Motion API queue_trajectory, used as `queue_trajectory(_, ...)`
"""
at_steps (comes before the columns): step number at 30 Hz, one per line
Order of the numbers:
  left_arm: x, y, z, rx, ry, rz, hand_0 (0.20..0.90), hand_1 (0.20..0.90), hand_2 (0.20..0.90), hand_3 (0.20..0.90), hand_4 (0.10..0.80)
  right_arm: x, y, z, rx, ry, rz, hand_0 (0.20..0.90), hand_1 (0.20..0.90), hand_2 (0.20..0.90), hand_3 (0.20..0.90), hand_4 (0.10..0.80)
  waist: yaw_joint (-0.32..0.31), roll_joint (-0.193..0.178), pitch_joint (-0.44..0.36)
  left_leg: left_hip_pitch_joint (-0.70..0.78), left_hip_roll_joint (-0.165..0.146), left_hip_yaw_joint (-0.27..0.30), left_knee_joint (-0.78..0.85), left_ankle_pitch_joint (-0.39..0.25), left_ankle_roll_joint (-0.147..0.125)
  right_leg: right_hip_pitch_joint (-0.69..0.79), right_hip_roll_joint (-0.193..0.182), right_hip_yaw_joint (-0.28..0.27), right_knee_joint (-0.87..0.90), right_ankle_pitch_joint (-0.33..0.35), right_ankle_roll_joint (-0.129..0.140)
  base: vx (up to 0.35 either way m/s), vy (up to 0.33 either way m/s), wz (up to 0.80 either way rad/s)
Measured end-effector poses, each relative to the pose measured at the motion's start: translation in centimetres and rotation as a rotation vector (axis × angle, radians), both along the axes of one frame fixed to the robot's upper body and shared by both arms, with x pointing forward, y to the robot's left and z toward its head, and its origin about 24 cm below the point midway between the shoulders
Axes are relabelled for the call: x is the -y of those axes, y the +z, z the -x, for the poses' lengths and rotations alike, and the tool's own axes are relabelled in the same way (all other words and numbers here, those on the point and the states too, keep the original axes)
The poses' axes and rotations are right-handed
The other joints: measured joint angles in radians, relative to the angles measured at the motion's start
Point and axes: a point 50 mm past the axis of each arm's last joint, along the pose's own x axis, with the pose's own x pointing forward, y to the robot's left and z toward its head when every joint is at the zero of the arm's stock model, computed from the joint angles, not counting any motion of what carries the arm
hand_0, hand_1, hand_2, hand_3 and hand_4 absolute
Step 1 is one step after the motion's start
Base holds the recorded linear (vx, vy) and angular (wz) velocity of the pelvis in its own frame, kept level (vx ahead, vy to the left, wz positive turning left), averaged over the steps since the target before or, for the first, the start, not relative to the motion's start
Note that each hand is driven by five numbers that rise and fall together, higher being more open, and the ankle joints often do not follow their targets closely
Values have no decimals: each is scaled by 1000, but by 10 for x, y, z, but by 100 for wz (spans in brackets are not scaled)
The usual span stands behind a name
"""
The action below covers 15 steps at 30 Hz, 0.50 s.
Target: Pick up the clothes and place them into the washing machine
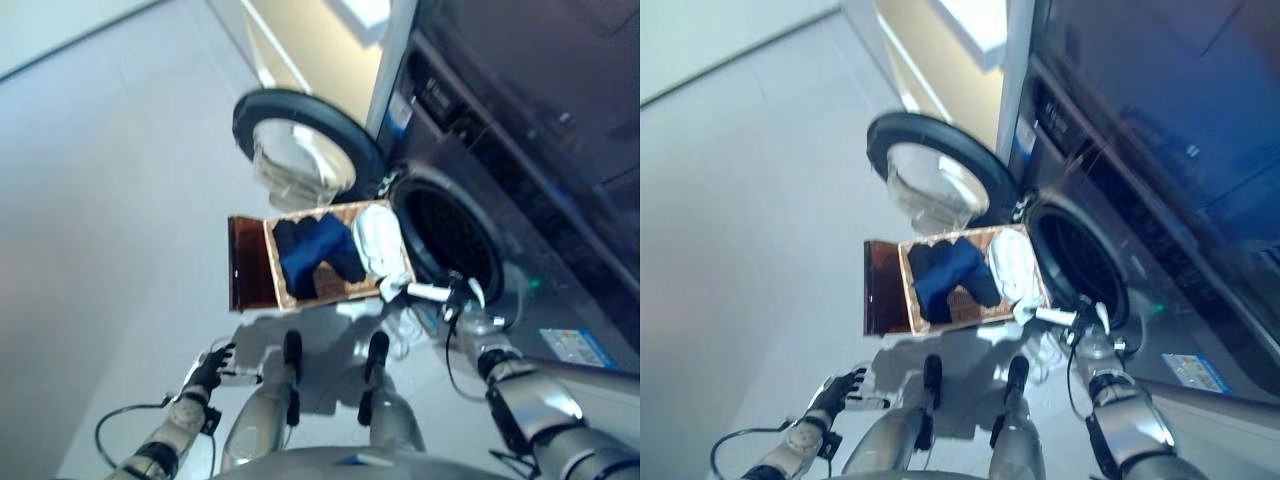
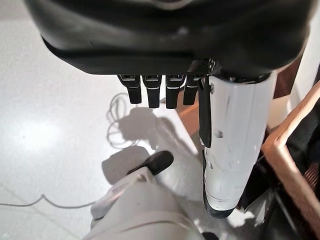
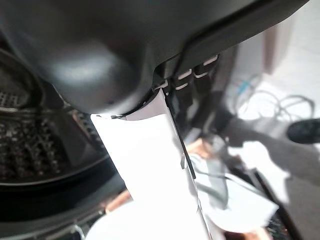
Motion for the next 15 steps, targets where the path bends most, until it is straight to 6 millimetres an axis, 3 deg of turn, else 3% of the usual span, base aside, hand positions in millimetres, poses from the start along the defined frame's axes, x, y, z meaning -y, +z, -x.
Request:
queue_trajectory(3, 3, 7, -13, 55, 8, 14, 900, 900, 900, 900, 800, 4, 23, -17, 55, -15, 40, 900, 900, 900, 900, 800, 9, 2, 28, -49, 5, -5, 10, 3, -2, -51, -1, -2, 20, -4, -10, -28, -26, 1)
queue_trajectory(6, 6, 20, -38, 135, 29, 24, 900, 900, 900, 900, 800, 8, 57, -39, 146, -34, 79, 900, 900, 900, 900, 800, 19, 6, 71, -121, 11, -12, 42, 11, 0, -126, 3, -7, 68, -6, -18, 7, -11, 8)
queue_trajectory(15, 8, 37, -64, 231, 42, -1, 900, 900, 900, 900, 800, -4, 68, -49, 187, 2, 109, 900, 900, 900, 900, 800, 19, -1, 91, -185, 5, -53, 180, -54, -2, -204, -18, 11, 289, -140, -14, 71, 2, 17)
